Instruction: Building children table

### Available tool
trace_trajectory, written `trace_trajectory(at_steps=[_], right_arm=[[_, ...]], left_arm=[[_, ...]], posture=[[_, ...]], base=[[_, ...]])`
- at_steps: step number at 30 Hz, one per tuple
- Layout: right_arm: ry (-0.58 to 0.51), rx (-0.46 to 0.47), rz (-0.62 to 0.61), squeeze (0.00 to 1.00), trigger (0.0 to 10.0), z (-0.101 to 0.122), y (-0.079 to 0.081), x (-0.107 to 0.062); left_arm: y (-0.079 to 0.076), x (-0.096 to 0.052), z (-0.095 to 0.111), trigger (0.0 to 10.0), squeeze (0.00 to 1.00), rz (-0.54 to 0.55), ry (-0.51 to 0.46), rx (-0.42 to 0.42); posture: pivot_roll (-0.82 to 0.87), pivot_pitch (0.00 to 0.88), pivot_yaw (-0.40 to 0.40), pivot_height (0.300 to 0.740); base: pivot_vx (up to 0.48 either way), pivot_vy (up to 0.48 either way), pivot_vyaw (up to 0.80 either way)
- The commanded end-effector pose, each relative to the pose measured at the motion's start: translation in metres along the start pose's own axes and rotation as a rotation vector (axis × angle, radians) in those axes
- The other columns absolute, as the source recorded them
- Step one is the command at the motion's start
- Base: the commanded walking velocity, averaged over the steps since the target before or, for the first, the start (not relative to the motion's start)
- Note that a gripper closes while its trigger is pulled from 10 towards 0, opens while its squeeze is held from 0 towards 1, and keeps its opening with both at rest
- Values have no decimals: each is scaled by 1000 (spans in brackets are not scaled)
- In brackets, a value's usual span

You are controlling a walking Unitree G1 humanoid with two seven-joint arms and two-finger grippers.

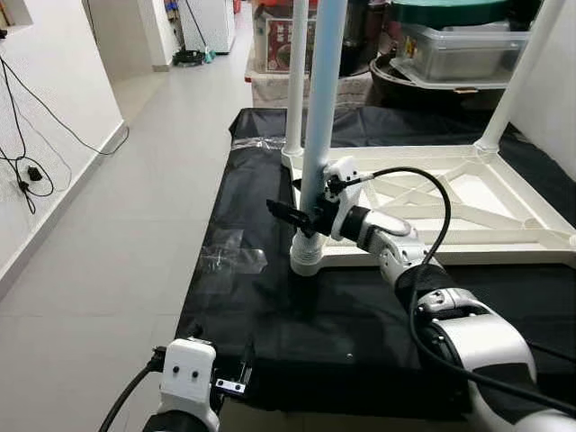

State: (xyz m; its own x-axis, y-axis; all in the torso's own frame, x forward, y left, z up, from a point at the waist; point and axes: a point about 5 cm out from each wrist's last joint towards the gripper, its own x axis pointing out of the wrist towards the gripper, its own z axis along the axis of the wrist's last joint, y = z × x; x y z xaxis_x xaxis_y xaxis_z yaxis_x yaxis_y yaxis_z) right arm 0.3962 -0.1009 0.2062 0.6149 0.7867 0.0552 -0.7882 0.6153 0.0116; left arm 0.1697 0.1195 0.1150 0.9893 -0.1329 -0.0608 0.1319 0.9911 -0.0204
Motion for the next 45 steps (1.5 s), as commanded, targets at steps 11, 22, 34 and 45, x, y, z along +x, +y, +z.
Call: trace_trajectory(at_steps=[11,22,34,45], right_arm=[[-16,-4,7,0,0,0,3,4],[-24,-25,-181,0,0,-18,5,3],[79,-55,-1244,0,0,-37,-7,-29],[162,74,-1470,0,10000,-50,36,-25]], left_arm=[[-1,-2,1,10000,0,1,7,2],[2,-1,2,10000,0,12,2,0],[5,5,0,10000,0,2,0,12],[4,7,-2,10000,0,-6,5,17]], posture=[[136,80,-44,740],[133,71,-41,740],[120,46,-25,740],[120,32,-24,740]], base=[[0,0,0],[0,0,0],[0,0,0],[0,0,0]])
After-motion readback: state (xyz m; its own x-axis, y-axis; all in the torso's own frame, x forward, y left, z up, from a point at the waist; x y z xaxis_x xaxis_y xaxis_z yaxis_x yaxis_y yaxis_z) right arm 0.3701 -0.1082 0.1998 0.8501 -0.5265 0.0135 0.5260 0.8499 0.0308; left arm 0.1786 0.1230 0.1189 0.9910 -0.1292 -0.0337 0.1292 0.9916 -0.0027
